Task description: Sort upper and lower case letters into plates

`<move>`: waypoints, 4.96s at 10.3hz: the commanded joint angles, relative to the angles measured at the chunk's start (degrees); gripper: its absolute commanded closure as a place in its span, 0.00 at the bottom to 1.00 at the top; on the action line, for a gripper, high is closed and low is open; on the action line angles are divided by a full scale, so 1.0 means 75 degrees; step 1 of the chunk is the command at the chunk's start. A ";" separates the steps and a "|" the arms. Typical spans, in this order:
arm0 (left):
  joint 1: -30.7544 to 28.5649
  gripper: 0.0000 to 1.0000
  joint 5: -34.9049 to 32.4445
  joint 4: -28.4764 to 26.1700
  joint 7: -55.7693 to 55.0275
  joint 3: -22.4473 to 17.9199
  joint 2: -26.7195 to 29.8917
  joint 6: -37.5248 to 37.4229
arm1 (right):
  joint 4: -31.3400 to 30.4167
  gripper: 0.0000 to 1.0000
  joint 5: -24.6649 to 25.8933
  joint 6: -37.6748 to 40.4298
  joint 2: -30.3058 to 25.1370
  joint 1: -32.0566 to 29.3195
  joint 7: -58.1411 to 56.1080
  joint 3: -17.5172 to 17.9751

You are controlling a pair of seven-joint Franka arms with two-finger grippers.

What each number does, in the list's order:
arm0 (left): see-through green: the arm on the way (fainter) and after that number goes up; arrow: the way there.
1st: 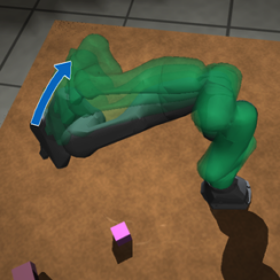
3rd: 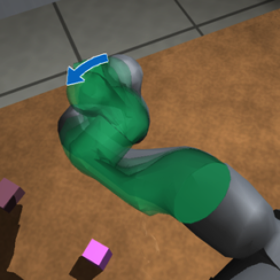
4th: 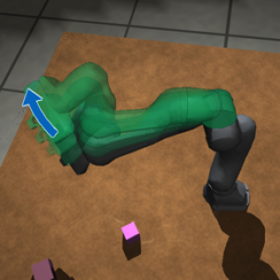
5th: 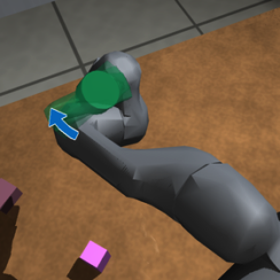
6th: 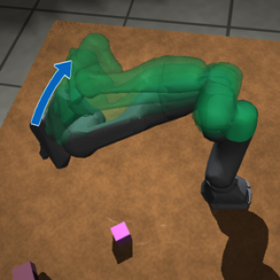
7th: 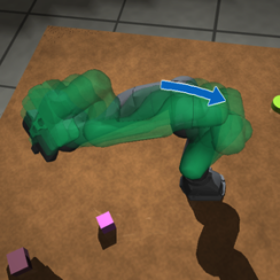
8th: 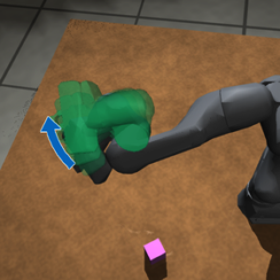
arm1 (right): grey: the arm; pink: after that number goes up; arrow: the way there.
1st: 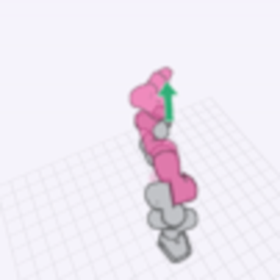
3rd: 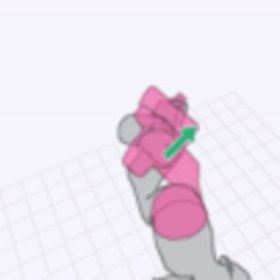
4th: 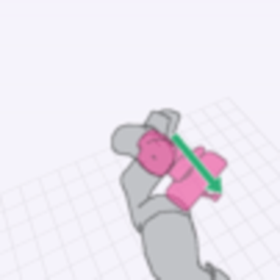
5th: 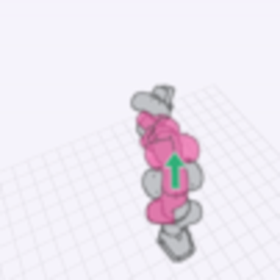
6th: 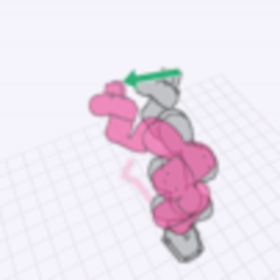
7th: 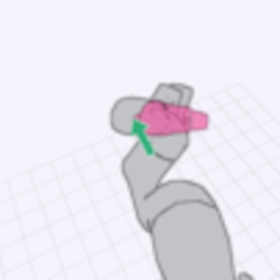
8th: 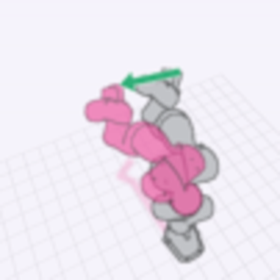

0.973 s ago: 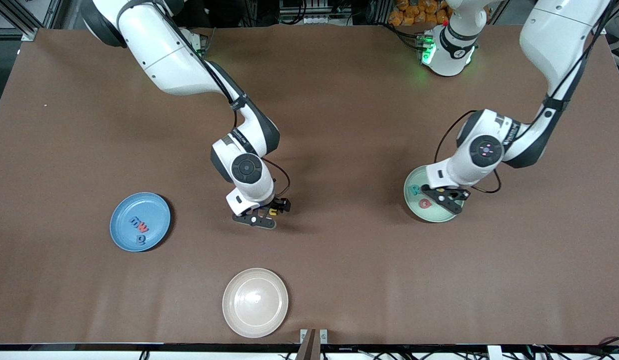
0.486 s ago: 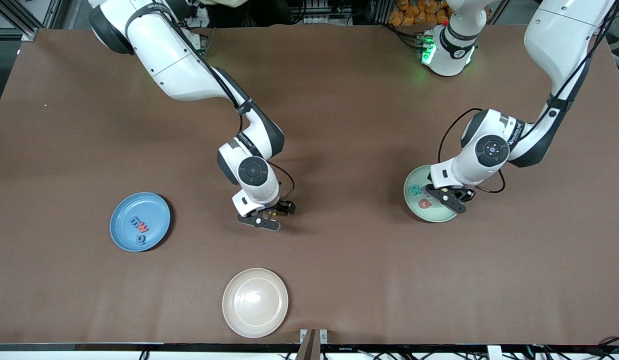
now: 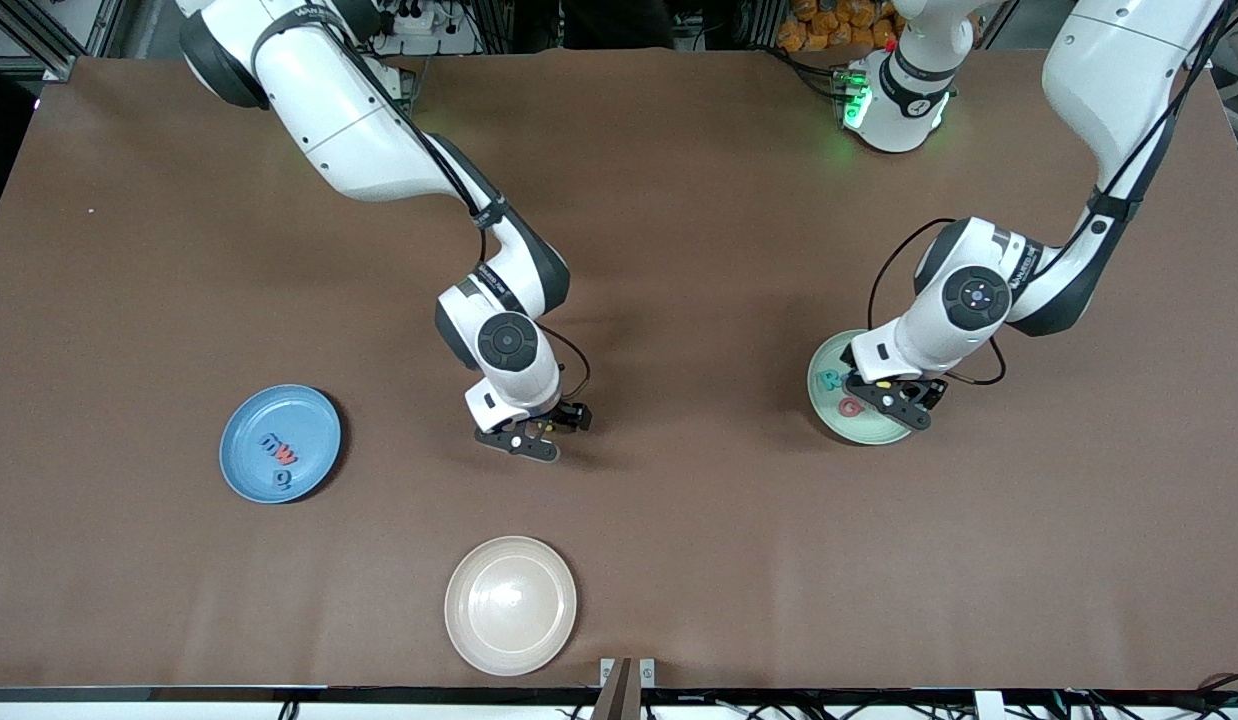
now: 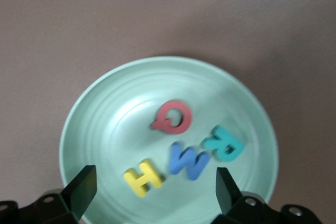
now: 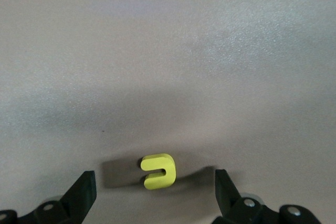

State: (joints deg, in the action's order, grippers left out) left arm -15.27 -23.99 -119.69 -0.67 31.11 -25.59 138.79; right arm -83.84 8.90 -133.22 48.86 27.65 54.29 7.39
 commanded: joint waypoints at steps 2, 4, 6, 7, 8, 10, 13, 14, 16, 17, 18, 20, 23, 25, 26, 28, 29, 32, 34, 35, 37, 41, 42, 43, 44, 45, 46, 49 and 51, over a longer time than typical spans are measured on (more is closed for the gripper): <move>0.0383 0.00 0.0140 0.0104 -0.0671 -0.0023 0.0107 -0.0024 | 0.0187 1.00 0.0266 0.0043 0.0165 0.0133 0.0296 -0.0130; 0.0395 0.00 0.0140 0.0151 -0.0660 -0.0035 0.0107 -0.0024 | 0.0175 1.00 0.0325 0.0043 0.0154 0.0133 0.0296 -0.0130; 0.0418 0.00 0.0140 0.0151 -0.0881 -0.0023 0.0107 -0.0024 | 0.0175 1.00 0.0325 0.0043 0.0165 0.0133 0.0284 -0.0130; 0.0465 0.00 0.0140 0.0162 -0.0964 0.0000 0.0107 -0.0024 | 0.0175 1.00 0.0325 0.0055 0.0154 0.0110 0.0261 -0.0130; 0.0477 0.00 0.0140 0.0302 -0.1127 0.0093 0.0119 -0.0082 | 0.0175 1.00 0.0325 0.0102 0.0096 0.0052 0.0203 -0.0130; 0.0477 0.00 0.0140 0.0617 -0.1595 0.0363 0.0142 -0.0502 | 0.0152 1.00 0.0313 0.0230 -0.0102 -0.0170 -0.0310 -0.0130; 0.0792 0.00 0.0152 0.0970 -0.2499 0.0657 0.0107 -0.0833 | 0.0117 1.00 0.0302 0.1097 -0.0583 -0.0837 -0.1387 -0.0119; 0.0921 0.00 0.0164 0.1052 -0.2651 0.0657 0.0072 -0.0868 | 0.0035 1.00 0.0302 0.1110 -0.0701 -0.1141 -0.1739 -0.0119; 0.1365 0.00 0.0164 0.1298 -0.3271 0.0657 -0.0033 -0.0926 | -0.0245 1.00 0.0302 0.1110 -0.0970 -0.1995 -0.2861 -0.0119; 0.1565 0.00 0.0164 0.1427 -0.3552 0.0657 -0.0138 -0.0927 | -0.0502 1.00 0.0302 0.1087 -0.1157 -0.2487 -0.3564 -0.0119; 0.1741 0.00 0.0164 0.1544 -0.3903 0.0657 -0.0197 -0.0927 | -0.0725 1.00 0.0302 0.1063 -0.1368 -0.2921 -0.4140 -0.0119; 0.1836 0.00 0.0094 0.1662 -0.3953 0.0633 -0.0279 -0.0938 | -0.0984 1.00 0.0290 0.1063 -0.1627 -0.3730 -0.5311 -0.0119; 0.1825 0.00 0.0058 0.1756 -0.3942 0.0622 -0.0326 -0.0938 | -0.1709 1.00 0.0290 0.0527 -0.1849 -0.4390 -0.6067 -0.0107; 0.1766 0.00 0.0023 0.1814 -0.3871 0.0575 -0.0326 -0.0938 | -0.2482 0.01 0.0232 -0.0083 -0.2316 -0.4425 -0.6032 -0.0095; 0.1731 0.00 0.0023 0.1873 -0.3871 0.0575 -0.0315 -0.0938 | -0.2810 0.00 0.0208 -0.0201 -0.2667 -0.4309 -0.6055 -0.0119; 0.1533 0.00 0.0023 0.2153 -0.3859 0.0563 -0.0315 -0.0938 | -0.3407 0.00 0.0220 -0.0296 -0.3183 -0.4297 -0.6079 -0.0048; 0.1485 0.00 0.0023 0.2236 -0.3859 0.0563 -0.0326 -0.0938 | -0.3968 0.00 0.0220 -0.0586 -0.3569 -0.4157 -0.6079 -0.0048; 0.1461 0.00 -0.0105 0.2412 -0.3767 0.0458 -0.0163 -0.0938 | -0.5225 0.00 0.0208 -0.1093 -0.4577 -0.3794 -0.6044 -0.0048; 0.1252 0.00 -0.0153 0.2715 -0.3056 0.0387 -0.0116 -0.1253 | -0.5415 0.00 0.0208 -0.0721 -0.5129 -0.3664 -0.6055 -0.0037; 0.1146 0.00 0.0010 0.2972 -0.2424 0.0294 -0.0046 -0.1614 | -0.5322 0.00 0.0208 -0.0266 -0.5352 -0.3594 -0.6055 -0.0014; 0.1576 0.00 0.1094 0.3151 -0.1660 -0.0790 0.0549 -0.2039 | -0.5251 0.00 0.0185 0.0147 -0.5925 -0.3523 -0.6067 0.0010; 0.2317 0.00 0.2238 0.3162 -0.0848 -0.2365 0.1710 -0.2905 | -0.3417 0.00 -0.0972 0.3176 -0.6256 -0.3523 -0.6405 0.0162; 0.2294 0.00 0.2284 0.3162 -0.0674 -0.2436 0.1991 -0.3035 | -0.2831 0.00 -0.1057 0.3810 -0.6256 -0.3535 -0.6581 0.0139; 0.2247 0.00 0.2297 0.3174 -0.0637 -0.2449 0.2203 -0.3164 | -0.2257 0.00 -0.1058 0.4339 -0.6222 -0.3535 -0.6652 0.0127; 0.2258 0.00 0.2297 0.3174 -0.0625 -0.2646 0.2437 -0.3293 | -0.1648 0.00 -0.1116 0.4843 -0.6186 -0.3523 -0.6665 0.0139; 0.2247 0.00 0.2447 0.3174 -0.0486 -0.2752 0.2671 -0.3468 | -0.1096 0.00 -0.1522 0.5312 -0.6175 -0.3546 -0.6688 0.0093; 0.2200 0.00 0.2890 0.3163 -0.0473 -0.2777 0.2859 -0.3794 | -0.0673 0.00 -0.1770 0.5676 -0.6174 -0.3628 -0.6909 0.0069; 0.1930 0.00 0.3561 0.3197 -0.0554 -0.3056 0.3422 -0.4768 | -0.0249 0.00 -0.1586 0.6065 -0.6256 -0.3710 -0.7216 -0.0013; 0.1453 0.00 0.4030 0.3092 -0.0427 -0.3035 0.3843 -0.5446 | -0.0060 0.00 -0.0967 0.6231 -0.6303 -0.3676 -0.7100 0.0080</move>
State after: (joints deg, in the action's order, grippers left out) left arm -1.74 3.57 -94.92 -5.59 8.21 0.00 101.01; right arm -86.24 -0.62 -88.07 1.46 0.48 1.03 7.12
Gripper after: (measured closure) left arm 0.000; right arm 0.000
